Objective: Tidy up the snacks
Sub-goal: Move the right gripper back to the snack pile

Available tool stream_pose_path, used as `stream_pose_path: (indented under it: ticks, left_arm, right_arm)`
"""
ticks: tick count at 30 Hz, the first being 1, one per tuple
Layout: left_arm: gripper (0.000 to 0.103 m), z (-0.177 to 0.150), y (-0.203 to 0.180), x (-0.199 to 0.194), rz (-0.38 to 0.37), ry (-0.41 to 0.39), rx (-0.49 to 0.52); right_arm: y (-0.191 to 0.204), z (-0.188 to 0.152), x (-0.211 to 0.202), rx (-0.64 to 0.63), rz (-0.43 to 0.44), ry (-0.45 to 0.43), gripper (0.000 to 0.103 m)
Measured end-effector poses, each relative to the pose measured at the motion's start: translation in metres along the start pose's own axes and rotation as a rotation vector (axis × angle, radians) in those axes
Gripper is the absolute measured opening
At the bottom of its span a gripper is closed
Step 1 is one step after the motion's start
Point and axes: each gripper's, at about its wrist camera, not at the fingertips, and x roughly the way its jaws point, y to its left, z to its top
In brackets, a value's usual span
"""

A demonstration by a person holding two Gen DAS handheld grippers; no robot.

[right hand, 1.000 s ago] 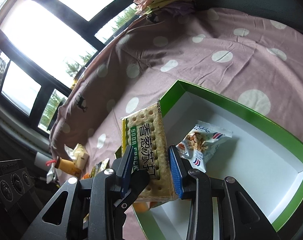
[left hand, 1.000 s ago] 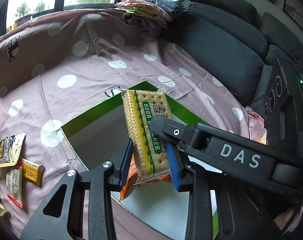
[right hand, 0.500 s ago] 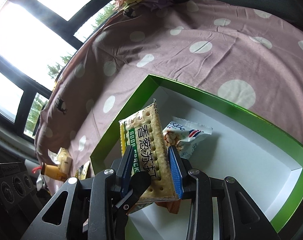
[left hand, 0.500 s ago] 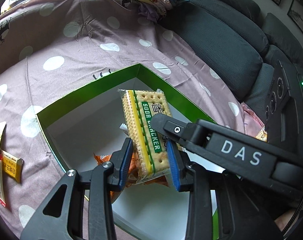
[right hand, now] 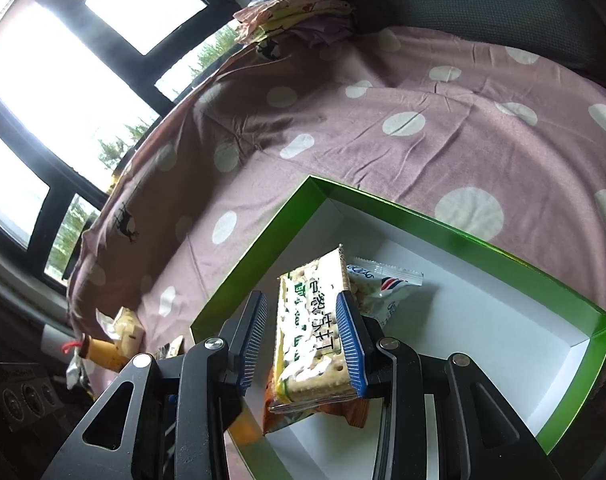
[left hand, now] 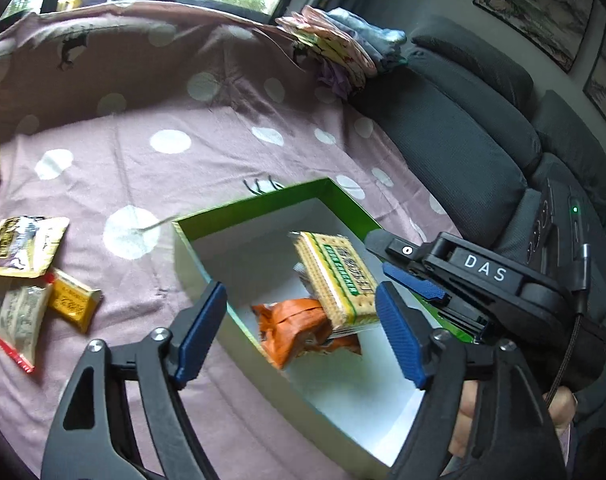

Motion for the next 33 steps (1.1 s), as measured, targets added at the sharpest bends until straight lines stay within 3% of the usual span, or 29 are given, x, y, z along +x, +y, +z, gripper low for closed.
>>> stream_pose_path:
  ticks: [2, 3, 6, 11, 15, 19, 22, 24, 26, 30, 33]
  left_arm:
    - [0.091, -0.003, 0.015, -0.026, 0.067, -0.078, -0.027]
    - [0.092, -0.006, 0.023, -0.039, 0.106, -0.109, -0.033]
    - [0.099, -0.014, 0.054, -0.073, 0.224, -0.143, -0.069]
    - [0.100, -0.040, 0.126, -0.132, 0.410, -0.225, -0.263]
    - [0.100, -0.063, 0.186, -0.165, 0.518, -0.234, -0.441]
    - [0.099, -0.077, 0.220, -0.176, 0.600, -0.201, -0.482]
    - [0.098, -0.081, 0.244, -0.175, 0.544, -0.181, -0.549]
    - [0.092, -0.082, 0.256, -0.172, 0.500, -0.170, -0.596]
    - [0.082, -0.081, 0.259, -0.167, 0.497, -0.143, -0.612]
    - [0.074, -0.077, 0.262, -0.154, 0.520, -0.095, -0.586]
    - [0.063, -0.078, 0.266, -0.147, 0.525, -0.073, -0.590]
  right_arm:
    - [0.009, -0.002, -0.002, -0.027, 0.003, -0.012, 0.041]
    - [0.014, -0.003, -0.003, -0.043, 0.004, -0.016, 0.047]
    - [0.030, -0.008, -0.006, -0.095, 0.019, -0.031, 0.058]
    - [0.067, -0.023, -0.006, -0.195, 0.068, -0.029, 0.074]
    - [0.105, -0.044, 0.003, -0.283, 0.187, 0.033, 0.081]
    - [0.141, -0.071, 0.024, -0.340, 0.317, 0.150, 0.083]
    - [0.169, -0.096, 0.044, -0.379, 0.372, 0.253, 0.083]
    - [0.188, -0.112, 0.058, -0.405, 0.403, 0.325, 0.083]
    - [0.209, -0.129, 0.073, -0.431, 0.420, 0.398, 0.083]
    - [0.246, -0.165, 0.106, -0.520, 0.436, 0.555, 0.083]
    - [0.263, -0.182, 0.135, -0.532, 0.394, 0.632, 0.081]
